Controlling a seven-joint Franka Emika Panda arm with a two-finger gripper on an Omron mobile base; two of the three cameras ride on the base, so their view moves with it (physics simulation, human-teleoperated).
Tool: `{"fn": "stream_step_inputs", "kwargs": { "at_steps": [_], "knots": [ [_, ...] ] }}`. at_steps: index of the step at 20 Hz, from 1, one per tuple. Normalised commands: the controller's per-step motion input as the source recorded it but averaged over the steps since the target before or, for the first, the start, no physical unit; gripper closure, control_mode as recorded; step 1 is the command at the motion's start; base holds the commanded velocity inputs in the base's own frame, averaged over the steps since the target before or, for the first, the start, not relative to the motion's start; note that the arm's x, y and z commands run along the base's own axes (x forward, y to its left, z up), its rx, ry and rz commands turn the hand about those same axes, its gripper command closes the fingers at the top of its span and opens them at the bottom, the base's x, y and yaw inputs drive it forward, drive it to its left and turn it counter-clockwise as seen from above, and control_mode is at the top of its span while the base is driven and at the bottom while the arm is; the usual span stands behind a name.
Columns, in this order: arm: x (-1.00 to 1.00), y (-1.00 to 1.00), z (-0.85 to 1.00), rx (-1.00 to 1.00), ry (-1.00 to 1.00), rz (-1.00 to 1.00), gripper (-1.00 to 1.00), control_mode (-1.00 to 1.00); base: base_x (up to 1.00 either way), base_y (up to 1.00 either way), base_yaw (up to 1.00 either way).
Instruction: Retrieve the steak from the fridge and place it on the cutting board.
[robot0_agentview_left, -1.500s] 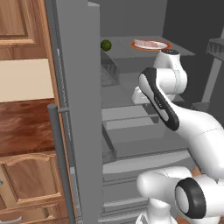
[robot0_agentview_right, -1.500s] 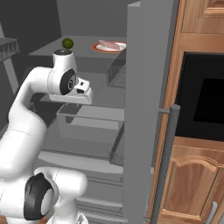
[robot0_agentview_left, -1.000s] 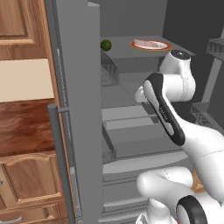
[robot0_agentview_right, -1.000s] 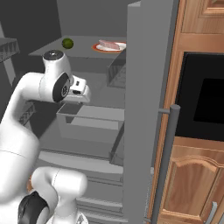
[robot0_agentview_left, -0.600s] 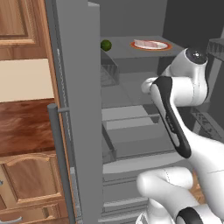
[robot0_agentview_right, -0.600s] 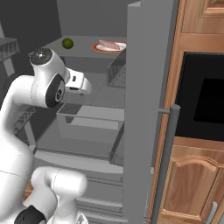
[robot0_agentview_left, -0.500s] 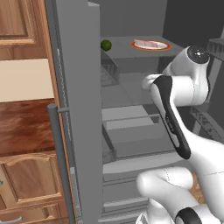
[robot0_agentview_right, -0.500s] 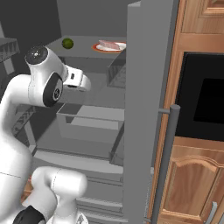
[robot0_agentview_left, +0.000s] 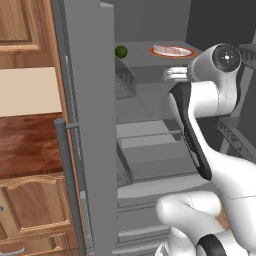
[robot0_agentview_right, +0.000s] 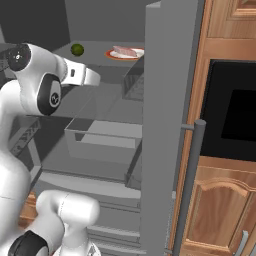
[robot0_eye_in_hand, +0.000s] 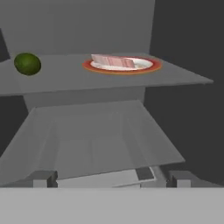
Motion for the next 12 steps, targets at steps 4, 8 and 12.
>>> {"fn": "stream_step_inputs", "kwargs": {
  "at_steps": [4, 8, 12],
  "knots": [
    [0.32, -0.18, 0.46, 0.0, -0.05, -0.01, -1.0, -1.0, 0.0, 0.0, 0.0],
    [0.51, -0.13, 0.45, 0.0, 0.0, 0.0, -1.0, -1.0, 0.0, 0.0, 0.0],
    [0.51, -0.03, 0.37, 0.0, 0.0, 0.0, -1.0, -1.0, 0.0, 0.0, 0.0]
  ]
}}
